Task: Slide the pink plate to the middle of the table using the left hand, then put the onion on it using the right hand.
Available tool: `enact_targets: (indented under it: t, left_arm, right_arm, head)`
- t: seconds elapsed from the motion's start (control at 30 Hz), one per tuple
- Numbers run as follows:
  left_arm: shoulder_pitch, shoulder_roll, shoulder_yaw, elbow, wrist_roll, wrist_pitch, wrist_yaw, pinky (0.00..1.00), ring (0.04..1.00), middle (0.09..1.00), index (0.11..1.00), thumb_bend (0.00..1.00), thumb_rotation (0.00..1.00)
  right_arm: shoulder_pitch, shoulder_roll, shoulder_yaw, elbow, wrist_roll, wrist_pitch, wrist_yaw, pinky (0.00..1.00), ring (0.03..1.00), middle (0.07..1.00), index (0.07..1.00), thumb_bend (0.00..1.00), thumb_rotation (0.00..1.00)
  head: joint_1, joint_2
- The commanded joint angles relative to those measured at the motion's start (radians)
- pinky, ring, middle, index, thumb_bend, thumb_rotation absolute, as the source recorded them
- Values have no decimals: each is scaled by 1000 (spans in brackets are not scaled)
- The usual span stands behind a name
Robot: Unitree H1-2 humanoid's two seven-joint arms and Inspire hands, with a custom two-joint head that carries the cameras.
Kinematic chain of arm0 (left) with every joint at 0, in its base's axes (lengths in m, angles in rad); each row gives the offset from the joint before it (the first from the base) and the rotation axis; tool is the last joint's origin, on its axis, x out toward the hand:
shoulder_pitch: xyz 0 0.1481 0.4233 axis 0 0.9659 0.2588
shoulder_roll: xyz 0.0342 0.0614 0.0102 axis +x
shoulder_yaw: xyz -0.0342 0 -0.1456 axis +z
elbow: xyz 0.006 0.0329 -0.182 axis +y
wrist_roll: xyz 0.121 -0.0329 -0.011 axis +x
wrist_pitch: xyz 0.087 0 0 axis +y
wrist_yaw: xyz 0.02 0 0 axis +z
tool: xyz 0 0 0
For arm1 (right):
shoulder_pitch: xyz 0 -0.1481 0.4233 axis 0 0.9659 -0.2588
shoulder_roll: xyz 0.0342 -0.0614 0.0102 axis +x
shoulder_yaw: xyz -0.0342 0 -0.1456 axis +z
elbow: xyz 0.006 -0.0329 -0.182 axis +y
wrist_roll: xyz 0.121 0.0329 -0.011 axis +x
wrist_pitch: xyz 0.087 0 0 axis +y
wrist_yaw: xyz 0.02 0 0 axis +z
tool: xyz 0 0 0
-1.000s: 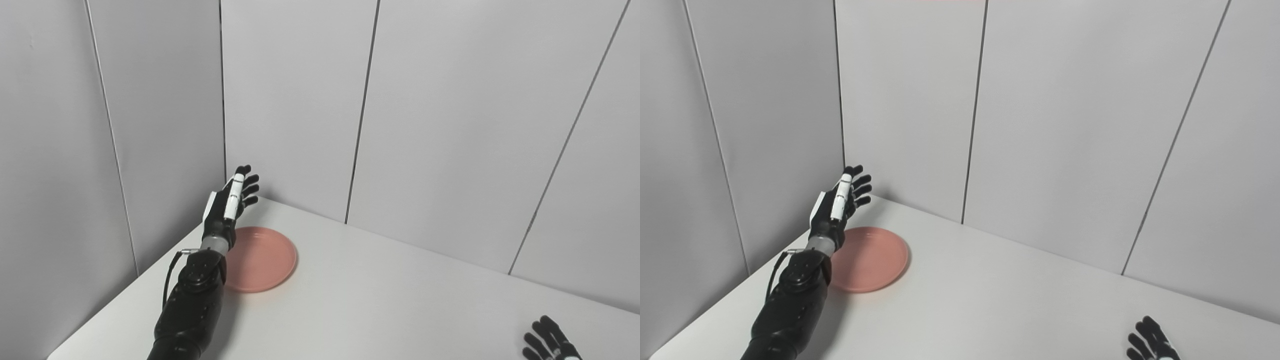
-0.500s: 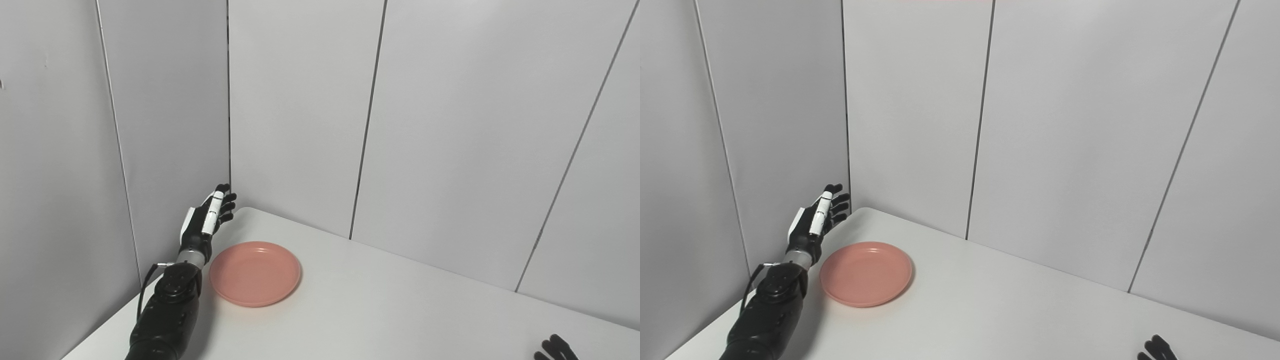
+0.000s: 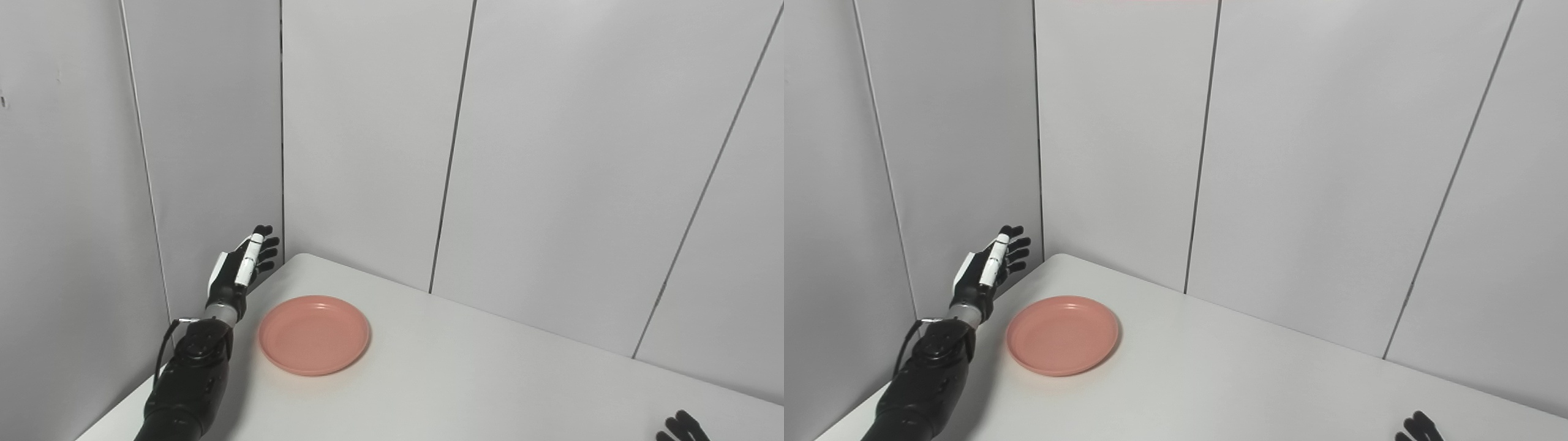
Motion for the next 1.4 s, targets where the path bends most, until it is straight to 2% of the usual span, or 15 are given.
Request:
enact_targets:
  t: [0.0, 0.27, 0.47, 0.67, 0.77, 0.87, 0.97, 1.03, 1.17, 1.37]
  left_arm:
    - [-61, 34, -2, -9, -4, -41, -11, 855, 866, 856, 861, 540, 1000]
    - [-65, 32, 1, 37, -9, -50, -11, 860, 857, 848, 860, 514, 1000]
    - [-72, 31, -5, 104, -14, -101, -45, 898, 885, 874, 878, 508, 1000]
    - [-81, 29, -18, 159, -4, -132, -49, 904, 885, 872, 872, 527, 1000]
    - [-81, 25, -22, 173, 1, -141, -41, 895, 879, 867, 871, 501, 1000]
    - [-78, 17, -22, 166, -2, -123, -33, 896, 880, 866, 874, 487, 1000]
    - [-73, 10, -19, 168, -15, -131, -53, 905, 892, 878, 886, 457, 1000]
    - [-71, 10, -29, 175, 2, -144, -39, 882, 885, 875, 882, 444, 1000]
    - [-73, 8, -35, 207, -4, -169, -58, 872, 878, 875, 878, 484, 1000]
    - [-71, -3, -38, 214, -8, -164, -68, 954, 872, 871, 880, 513, 1000]
  right_arm:
    - [37, -12, -8, 31, 9, -21, 15, 884, 895, 904, 906, 616, 827]
    - [42, -11, -6, 24, 1, -23, 9, 874, 889, 899, 902, 617, 832]
    - [43, -8, -9, 22, -1, -26, 4, 857, 879, 891, 893, 619, 828]
    - [45, -11, -9, 18, 1, -18, 6, 853, 878, 891, 892, 627, 828]
    - [44, -12, -10, 20, -1, -20, 4, 842, 872, 885, 885, 644, 819]
    - [44, -11, -11, 24, 0, -28, 5, 834, 869, 884, 884, 661, 815]
    - [43, -14, -11, 25, 5, -26, 12, 839, 871, 885, 888, 668, 816]
    - [44, -16, -10, 22, 2, -22, 10, 838, 869, 883, 888, 666, 820]
    - [44, -14, -12, 26, 1, -29, 6, 821, 862, 877, 878, 679, 814]
    - [46, -12, -12, 17, -2, -21, 1, 800, 848, 866, 863, 682, 812]
  head:
    - [0, 3]
    - [1, 9]
    - [1, 12]
    - [1, 16]
    - [2, 16]
    - [2, 17]
    - [2, 19]
    - [0, 20]
    - [-2, 23]
    - [-2, 24]
